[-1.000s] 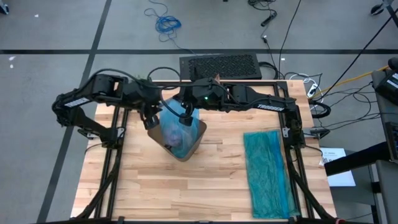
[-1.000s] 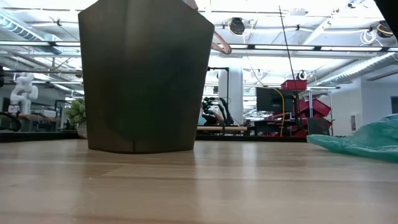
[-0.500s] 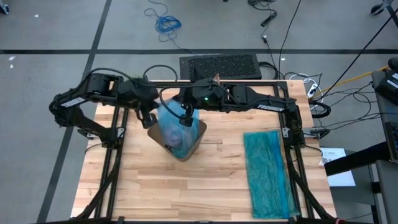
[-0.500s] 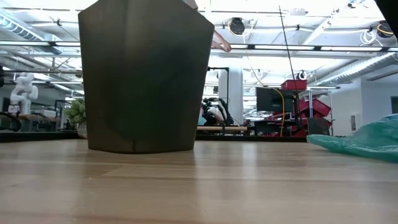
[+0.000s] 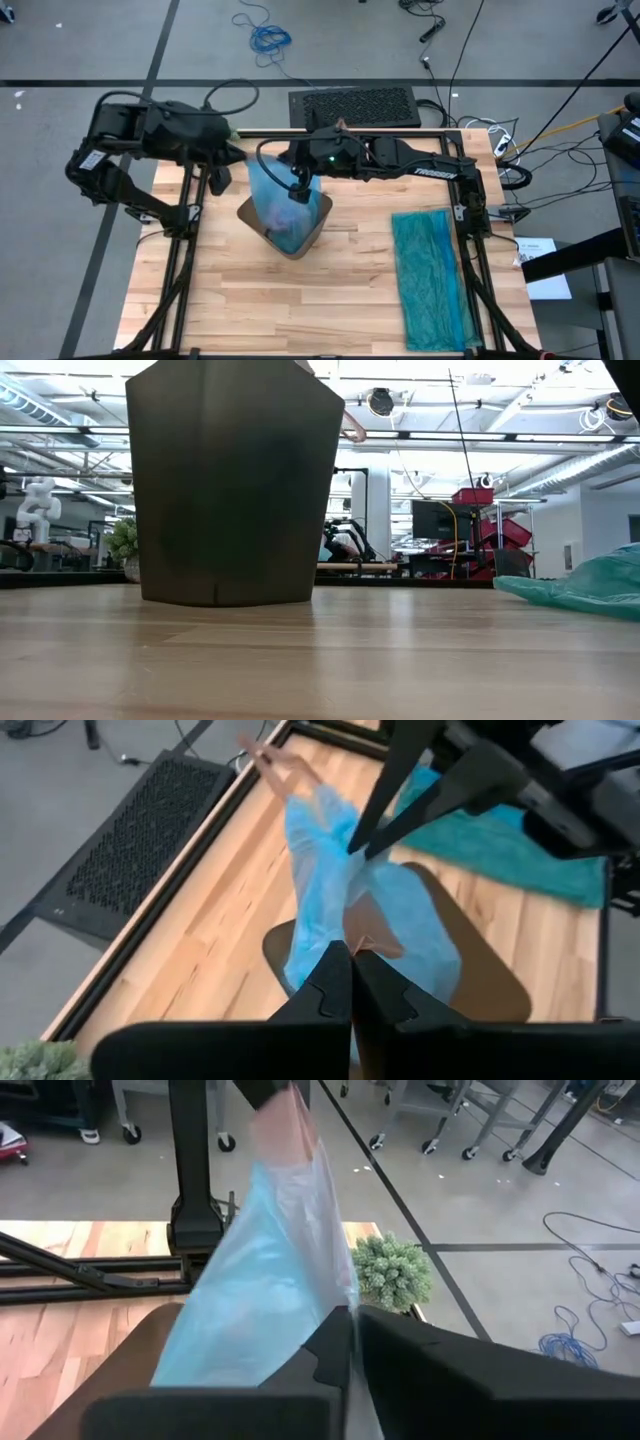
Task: Place trash/remove bag and relplace
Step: Close the blue trash bag
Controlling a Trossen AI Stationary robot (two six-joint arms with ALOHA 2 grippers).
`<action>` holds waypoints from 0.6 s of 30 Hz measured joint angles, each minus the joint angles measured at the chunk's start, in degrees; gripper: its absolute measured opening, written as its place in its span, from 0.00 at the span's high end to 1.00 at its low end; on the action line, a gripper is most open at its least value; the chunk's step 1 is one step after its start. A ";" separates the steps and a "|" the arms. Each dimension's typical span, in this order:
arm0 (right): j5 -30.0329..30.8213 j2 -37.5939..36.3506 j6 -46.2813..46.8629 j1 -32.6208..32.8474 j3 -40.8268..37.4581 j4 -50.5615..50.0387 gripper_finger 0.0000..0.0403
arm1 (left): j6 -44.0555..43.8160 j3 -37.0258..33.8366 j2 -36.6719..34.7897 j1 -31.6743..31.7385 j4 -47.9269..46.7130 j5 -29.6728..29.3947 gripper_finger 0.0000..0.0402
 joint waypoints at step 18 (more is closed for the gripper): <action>-4.07 -3.27 7.57 3.39 0.09 7.94 0.47 | -1.31 2.87 -0.02 0.00 9.04 6.34 1.00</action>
